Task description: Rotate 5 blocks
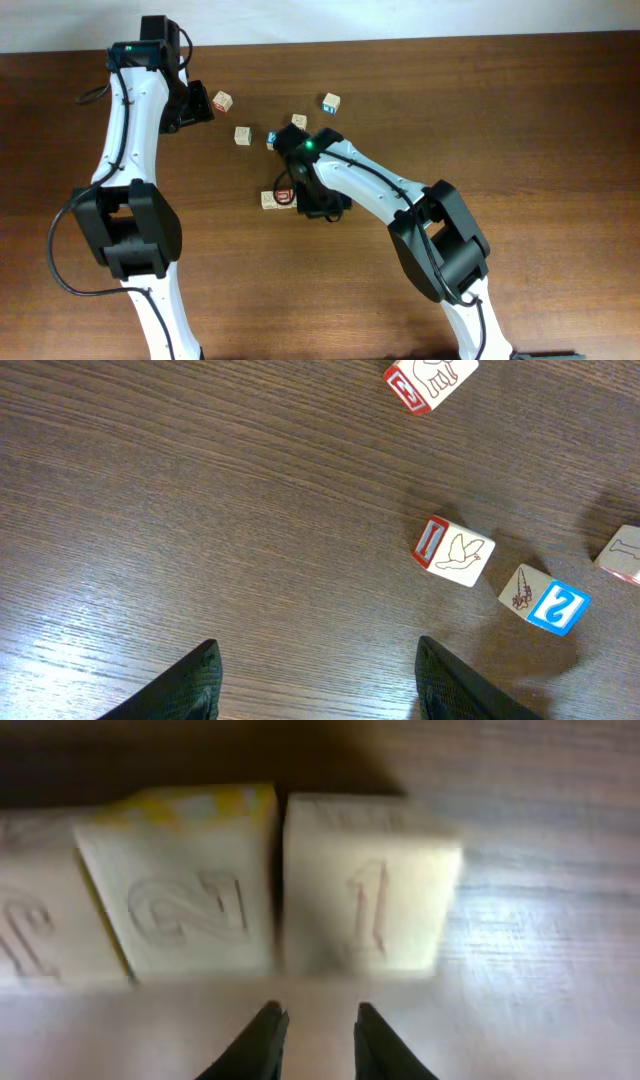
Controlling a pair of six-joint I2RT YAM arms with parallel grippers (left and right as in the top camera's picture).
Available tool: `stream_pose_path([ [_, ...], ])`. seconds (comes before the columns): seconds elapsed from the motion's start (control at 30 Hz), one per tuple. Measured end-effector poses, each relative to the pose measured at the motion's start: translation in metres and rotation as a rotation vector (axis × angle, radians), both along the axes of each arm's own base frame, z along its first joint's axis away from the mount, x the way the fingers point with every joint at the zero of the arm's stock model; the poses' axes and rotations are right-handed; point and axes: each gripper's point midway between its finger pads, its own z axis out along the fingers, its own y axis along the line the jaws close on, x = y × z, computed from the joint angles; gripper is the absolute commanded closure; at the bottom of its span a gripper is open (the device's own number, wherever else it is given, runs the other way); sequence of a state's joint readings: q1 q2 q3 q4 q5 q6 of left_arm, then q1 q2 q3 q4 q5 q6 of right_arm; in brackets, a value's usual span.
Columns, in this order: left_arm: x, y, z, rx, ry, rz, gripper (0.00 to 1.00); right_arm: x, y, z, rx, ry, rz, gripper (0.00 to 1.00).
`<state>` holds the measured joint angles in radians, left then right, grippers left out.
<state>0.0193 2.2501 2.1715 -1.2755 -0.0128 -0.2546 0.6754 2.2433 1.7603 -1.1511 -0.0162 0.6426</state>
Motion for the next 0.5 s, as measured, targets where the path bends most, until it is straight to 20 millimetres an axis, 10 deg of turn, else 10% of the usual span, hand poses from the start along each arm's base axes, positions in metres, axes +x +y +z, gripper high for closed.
stream_pose_path([
  [0.2, -0.017, 0.000, -0.003, -0.002, 0.072, 0.000, 0.42, 0.046, -0.015, 0.060, 0.122, -0.094, -0.021, 0.85],
  [0.37, -0.037, -0.001, -0.005, -0.003, 0.151, -0.001, 0.43, 0.067, -0.049, 0.039, 0.201, -0.068, -0.127, 0.88],
  [0.5, -0.040, -0.006, -0.005, -0.028, 0.165, -0.030, 0.45, 0.065, -0.037, 0.008, 0.338, -0.046, -0.103, 0.88],
])
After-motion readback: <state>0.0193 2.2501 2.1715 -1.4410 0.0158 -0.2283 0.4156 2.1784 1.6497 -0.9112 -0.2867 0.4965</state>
